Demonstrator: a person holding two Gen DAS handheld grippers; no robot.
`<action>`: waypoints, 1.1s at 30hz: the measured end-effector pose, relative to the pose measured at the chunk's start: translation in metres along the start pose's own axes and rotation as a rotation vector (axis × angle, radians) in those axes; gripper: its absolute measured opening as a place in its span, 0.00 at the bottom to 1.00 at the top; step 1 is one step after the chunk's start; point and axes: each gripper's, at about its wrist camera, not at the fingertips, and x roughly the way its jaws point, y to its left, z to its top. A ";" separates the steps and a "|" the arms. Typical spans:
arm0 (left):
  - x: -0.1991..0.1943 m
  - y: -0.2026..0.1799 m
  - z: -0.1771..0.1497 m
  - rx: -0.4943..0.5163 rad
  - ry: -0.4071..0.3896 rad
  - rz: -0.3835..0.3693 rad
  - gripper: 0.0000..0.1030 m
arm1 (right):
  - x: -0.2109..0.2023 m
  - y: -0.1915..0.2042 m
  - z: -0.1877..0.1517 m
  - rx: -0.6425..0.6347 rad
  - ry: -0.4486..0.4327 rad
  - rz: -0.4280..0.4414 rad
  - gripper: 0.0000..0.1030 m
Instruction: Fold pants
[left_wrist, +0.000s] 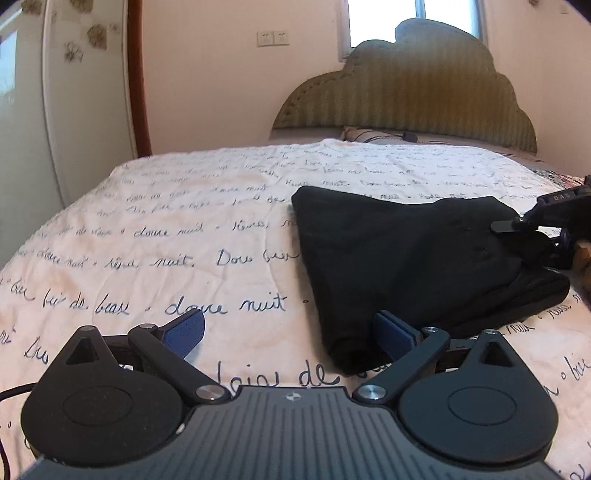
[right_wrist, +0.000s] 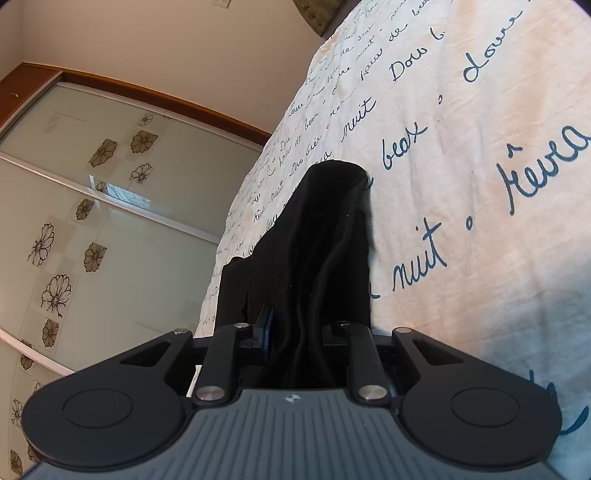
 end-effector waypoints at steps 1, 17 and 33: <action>0.001 -0.001 0.002 0.008 0.019 -0.013 0.89 | 0.000 0.000 0.000 0.000 0.000 0.000 0.19; 0.008 -0.016 0.002 0.016 0.096 -0.067 0.75 | 0.000 0.000 -0.001 0.007 -0.002 0.003 0.19; 0.006 -0.025 -0.001 0.038 0.073 -0.047 0.13 | 0.000 0.000 -0.001 0.008 -0.003 0.004 0.19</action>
